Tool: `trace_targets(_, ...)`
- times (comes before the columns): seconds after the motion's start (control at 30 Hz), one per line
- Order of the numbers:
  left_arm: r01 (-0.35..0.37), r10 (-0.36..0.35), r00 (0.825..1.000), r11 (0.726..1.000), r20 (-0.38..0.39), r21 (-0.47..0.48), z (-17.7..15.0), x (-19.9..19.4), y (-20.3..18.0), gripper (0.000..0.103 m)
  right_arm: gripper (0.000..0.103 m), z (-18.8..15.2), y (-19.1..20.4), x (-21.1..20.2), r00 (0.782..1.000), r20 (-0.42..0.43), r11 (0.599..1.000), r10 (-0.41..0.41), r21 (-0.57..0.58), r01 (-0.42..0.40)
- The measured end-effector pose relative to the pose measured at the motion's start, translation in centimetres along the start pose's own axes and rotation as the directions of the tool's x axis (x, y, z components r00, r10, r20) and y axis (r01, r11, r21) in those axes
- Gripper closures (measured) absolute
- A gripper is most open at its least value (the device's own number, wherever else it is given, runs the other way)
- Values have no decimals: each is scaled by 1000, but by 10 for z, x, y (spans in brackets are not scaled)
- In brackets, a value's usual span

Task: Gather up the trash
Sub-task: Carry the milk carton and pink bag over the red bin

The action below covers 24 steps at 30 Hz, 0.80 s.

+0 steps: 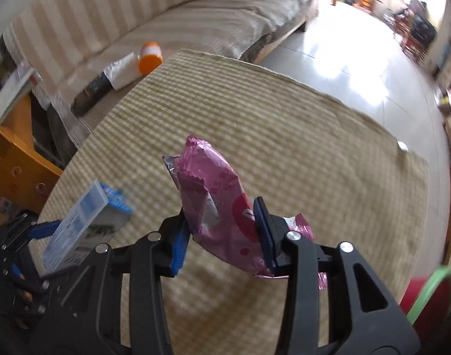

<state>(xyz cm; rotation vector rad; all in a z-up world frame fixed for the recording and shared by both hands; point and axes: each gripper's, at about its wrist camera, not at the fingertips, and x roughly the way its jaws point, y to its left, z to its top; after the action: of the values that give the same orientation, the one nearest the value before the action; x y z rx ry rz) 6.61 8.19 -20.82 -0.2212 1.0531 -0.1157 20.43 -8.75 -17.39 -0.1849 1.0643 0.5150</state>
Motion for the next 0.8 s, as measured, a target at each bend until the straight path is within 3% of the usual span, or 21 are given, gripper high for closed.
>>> trace_targets(0.13,-8,8,1000,1000,-4,0,6,8,-1,37,63,-44,5,-36,997,82,995,-3,98,-5)
trace_targets(0.2,-20,20,1000,1000,-7,-12,8,11,0,54,63,-59,7,-49,993,116,989,3,143,-20)
trace_targets(0.27,-28,28,1000,999,-9,-23,9,11,1,63,63,-72,10,-62,988,153,983,-1,181,-27)
trace_targets(0.5,-42,44,997,999,67,-27,10,-16,-7,64,63,-99,21,-102,967,252,970,-51,242,-12)
trace_targets(0.8,-31,30,991,1000,130,4,14,-43,-27,64,62,-109,12,-119,949,300,956,-99,293,6)
